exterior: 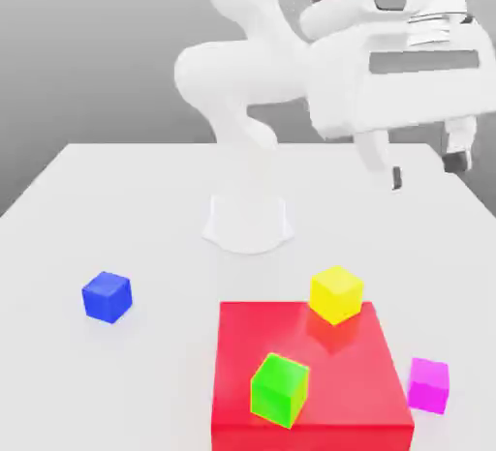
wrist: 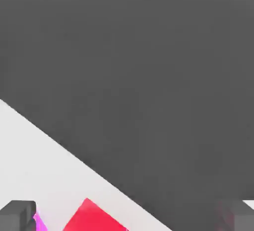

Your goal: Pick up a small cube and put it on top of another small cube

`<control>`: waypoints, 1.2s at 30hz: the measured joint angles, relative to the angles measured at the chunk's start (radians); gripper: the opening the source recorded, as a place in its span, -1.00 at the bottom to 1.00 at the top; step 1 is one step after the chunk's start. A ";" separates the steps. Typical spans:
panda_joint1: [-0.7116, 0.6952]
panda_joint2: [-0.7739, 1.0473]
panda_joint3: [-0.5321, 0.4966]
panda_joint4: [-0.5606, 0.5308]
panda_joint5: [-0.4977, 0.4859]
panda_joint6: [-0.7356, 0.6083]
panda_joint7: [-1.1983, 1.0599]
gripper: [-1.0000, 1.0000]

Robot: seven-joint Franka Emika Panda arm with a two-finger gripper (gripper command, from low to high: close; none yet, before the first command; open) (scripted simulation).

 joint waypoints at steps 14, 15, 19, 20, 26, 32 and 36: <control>0.146 0.503 0.040 -0.051 -0.146 0.245 -0.195 0.00; 0.151 0.540 0.036 -0.044 -0.151 0.274 -0.192 0.00; 0.157 0.596 0.029 -0.033 -0.156 0.318 -0.189 -1.00; 0.156 0.596 0.029 -0.033 -0.156 0.317 -0.188 -1.00; 0.150 0.537 0.037 -0.046 -0.153 0.270 -0.192 -1.00; 0.112 0.426 0.009 -0.026 -0.191 0.167 -0.265 -1.00; 0.045 0.407 -0.072 0.009 -0.281 0.152 -0.386 -1.00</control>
